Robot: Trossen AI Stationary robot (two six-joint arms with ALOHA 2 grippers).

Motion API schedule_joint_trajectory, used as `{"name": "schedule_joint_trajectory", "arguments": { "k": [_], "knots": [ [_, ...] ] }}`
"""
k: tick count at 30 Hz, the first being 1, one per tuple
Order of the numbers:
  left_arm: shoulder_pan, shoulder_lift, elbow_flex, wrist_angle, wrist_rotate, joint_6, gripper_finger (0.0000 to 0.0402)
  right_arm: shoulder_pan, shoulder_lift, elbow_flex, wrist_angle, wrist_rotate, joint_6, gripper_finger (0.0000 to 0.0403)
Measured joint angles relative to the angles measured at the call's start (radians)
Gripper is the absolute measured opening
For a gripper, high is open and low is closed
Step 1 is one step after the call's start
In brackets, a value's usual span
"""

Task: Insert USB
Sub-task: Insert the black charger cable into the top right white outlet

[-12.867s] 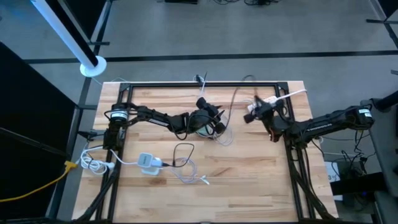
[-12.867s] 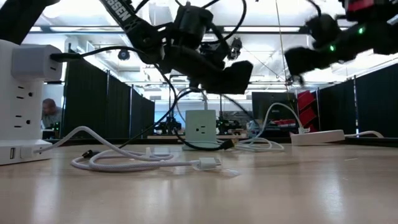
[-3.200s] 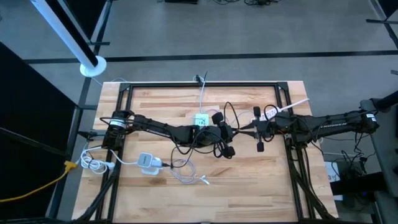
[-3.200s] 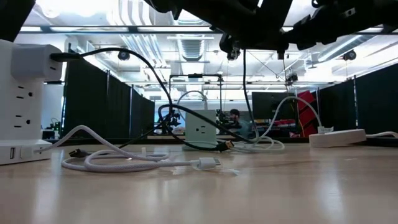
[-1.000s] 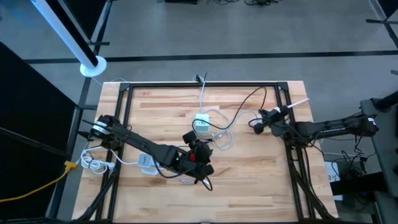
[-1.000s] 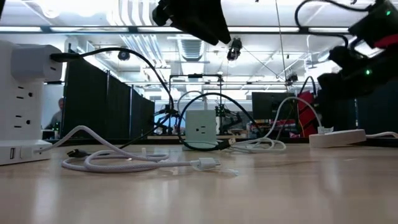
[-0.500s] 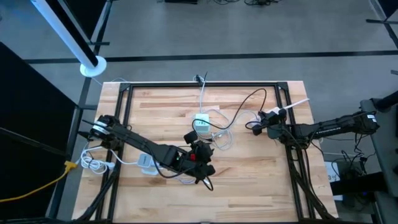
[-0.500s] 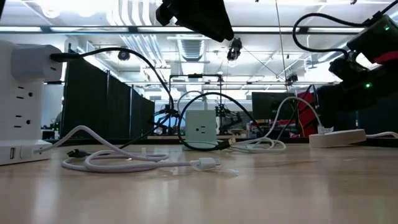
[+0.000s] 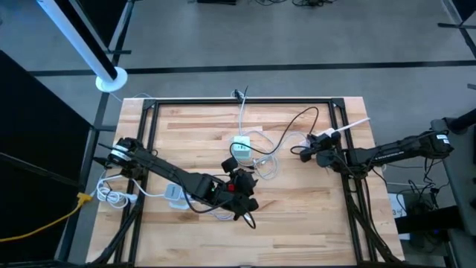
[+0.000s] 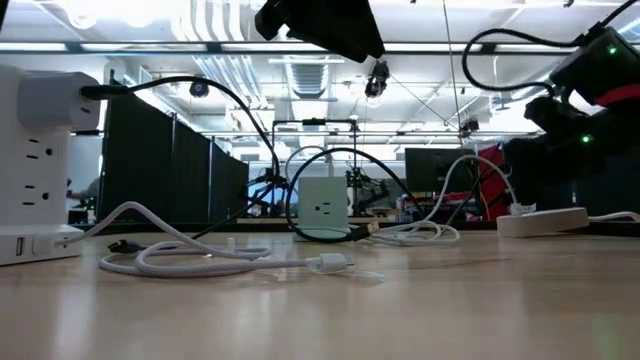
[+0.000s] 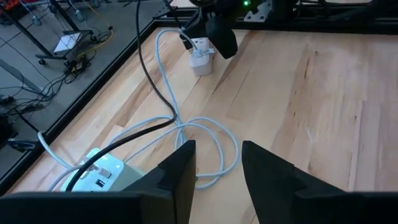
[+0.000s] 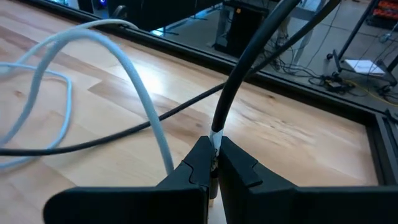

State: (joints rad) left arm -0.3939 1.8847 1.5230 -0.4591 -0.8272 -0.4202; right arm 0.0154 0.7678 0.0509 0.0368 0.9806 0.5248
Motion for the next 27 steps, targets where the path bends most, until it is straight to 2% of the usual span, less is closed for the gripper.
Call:
{"name": "schedule_joint_trajectory", "arguments": {
  "k": [5, 13, 22, 27],
  "knots": [
    [0.0, 0.0, 0.0, 0.001, 0.0, 0.0, 0.0112, 0.002, 0.0, 0.018, -0.018, 0.001, -0.001, 0.0001],
    [-0.001, 0.0, 0.0, 0.001, 0.001, 0.012, 0.0106, 0.067, 0.0, 0.049, -0.251, 0.07, 0.213, 0.0001],
    [-0.001, 0.0, 0.0, 0.004, 0.001, 0.015, 0.0116, 0.105, 0.012, 0.06, -0.248, 0.087, 0.242, 0.0001],
    [-0.001, 0.0, 0.001, 0.004, 0.001, 0.011, 0.011, 0.115, 0.068, 0.06, -0.24, 0.102, 0.292, 0.0001]
  ]
}}
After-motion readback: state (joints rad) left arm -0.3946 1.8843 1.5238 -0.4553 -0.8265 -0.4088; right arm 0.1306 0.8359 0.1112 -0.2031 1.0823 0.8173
